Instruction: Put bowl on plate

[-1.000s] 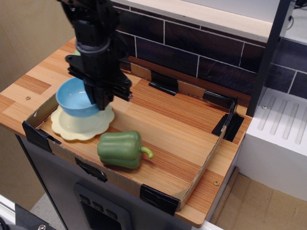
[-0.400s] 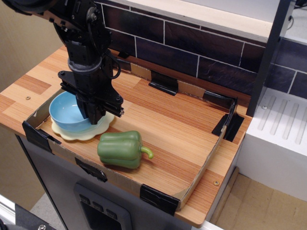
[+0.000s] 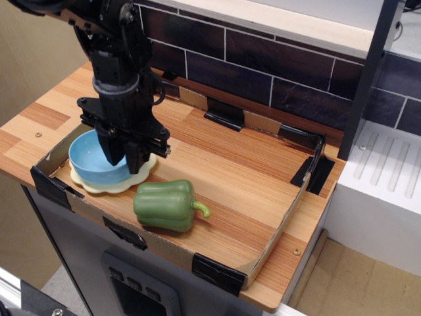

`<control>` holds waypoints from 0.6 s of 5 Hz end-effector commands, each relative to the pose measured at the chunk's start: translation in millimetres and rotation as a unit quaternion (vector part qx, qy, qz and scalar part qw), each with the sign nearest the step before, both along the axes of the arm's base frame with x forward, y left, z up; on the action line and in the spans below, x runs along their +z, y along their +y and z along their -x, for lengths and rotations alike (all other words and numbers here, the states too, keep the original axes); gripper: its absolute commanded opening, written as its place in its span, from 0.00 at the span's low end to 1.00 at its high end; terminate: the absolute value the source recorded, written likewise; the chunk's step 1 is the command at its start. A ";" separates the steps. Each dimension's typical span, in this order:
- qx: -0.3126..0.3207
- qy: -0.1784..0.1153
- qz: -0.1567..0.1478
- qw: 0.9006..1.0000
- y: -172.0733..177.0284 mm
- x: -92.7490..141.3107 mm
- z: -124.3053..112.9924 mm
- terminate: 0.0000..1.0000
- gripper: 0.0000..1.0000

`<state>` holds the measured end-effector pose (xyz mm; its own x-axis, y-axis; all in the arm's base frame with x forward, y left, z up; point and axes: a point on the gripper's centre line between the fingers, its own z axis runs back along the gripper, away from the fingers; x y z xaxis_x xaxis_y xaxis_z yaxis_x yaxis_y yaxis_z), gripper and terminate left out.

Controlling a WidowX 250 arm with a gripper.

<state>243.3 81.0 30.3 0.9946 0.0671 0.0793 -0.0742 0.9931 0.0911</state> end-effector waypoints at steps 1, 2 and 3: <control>0.013 -0.062 0.003 0.998 -13.5 61.3 -25.5 0.00 1.00; 0.005 -0.070 0.000 0.998 -23.7 82.1 -32.4 0.00 1.00; 0.005 -0.070 0.000 0.998 -23.7 82.1 -32.4 0.00 1.00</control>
